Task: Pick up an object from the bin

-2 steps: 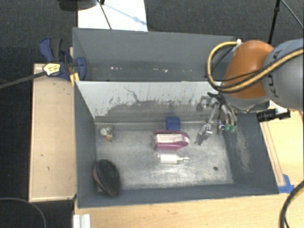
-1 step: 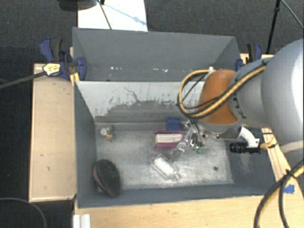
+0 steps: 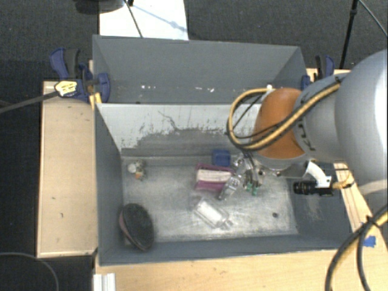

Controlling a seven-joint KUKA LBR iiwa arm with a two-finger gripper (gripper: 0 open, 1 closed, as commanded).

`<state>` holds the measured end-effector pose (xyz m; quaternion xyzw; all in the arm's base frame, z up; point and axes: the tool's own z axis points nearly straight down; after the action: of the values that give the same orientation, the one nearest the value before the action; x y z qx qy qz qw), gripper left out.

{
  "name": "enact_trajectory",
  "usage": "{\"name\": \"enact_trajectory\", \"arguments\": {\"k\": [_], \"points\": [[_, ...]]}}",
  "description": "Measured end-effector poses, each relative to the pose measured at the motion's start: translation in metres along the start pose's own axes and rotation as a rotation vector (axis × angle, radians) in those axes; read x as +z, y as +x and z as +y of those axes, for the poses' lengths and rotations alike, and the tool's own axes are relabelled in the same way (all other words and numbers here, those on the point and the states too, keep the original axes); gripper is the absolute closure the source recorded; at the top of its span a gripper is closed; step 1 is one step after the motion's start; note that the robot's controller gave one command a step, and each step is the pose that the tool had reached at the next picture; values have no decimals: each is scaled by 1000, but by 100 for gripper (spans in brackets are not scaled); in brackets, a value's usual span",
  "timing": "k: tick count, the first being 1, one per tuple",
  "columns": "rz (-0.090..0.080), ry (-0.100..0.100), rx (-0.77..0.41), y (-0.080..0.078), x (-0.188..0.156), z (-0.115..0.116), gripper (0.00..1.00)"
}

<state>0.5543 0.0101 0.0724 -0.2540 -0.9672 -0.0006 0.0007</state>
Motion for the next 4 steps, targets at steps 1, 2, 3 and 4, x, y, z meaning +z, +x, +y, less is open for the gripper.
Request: {"name": "enact_trajectory", "arguments": {"k": [1, 2, 3, 4], "points": [[-13, -3, -66, -33, -106, -29, 100], [-3, 1, -69, -30, -102, -28, 0], [2, 0, -103, -6, -42, 35, 0], [-1, -1, -506, 42, -7, 93, 0]]}}
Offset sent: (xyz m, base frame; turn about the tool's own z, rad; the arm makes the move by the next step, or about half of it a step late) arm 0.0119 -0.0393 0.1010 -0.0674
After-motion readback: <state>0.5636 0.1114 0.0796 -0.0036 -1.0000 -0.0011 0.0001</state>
